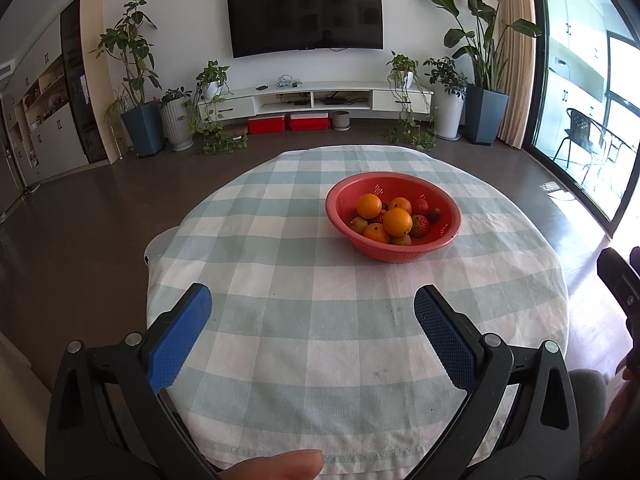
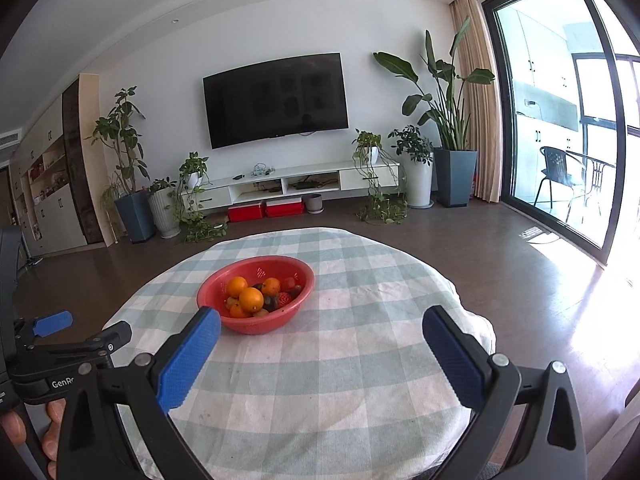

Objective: Organize fruits

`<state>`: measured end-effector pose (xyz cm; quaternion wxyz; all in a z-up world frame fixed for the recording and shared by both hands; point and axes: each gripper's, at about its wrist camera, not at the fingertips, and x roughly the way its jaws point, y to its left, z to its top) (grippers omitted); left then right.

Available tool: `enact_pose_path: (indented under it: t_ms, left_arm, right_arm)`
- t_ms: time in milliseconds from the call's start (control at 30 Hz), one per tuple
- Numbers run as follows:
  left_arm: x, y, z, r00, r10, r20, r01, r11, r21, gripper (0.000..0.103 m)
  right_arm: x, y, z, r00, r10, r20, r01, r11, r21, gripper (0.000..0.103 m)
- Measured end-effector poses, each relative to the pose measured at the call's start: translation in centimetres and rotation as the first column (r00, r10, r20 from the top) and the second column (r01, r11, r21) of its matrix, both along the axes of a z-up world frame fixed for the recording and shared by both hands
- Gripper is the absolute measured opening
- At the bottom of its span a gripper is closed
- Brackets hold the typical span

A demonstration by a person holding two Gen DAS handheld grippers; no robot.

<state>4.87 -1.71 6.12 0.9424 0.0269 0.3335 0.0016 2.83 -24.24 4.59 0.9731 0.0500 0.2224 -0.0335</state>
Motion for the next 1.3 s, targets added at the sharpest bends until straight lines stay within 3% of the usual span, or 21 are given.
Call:
enact_pose_path:
  t_ms: [767,1300]
  left_arm:
    - [-1.0,0.2,-0.8,1.0,-0.012,-0.026,0.011,0.999,-0.049,0.103]
    - [-0.1,-0.6,-1.9,0.999,-0.012,-0.034,0.011,1.0,-0.028,0.103]
  right_arm:
    - [-2.1,1.9,-1.6,0.995,0.009,-0.098,-0.015,0.998,-0.065,0.103]
    - [-0.9,0.7,-3.9,0.986,-0.007,-0.166,0.002,1.0,-0.028,0.103]
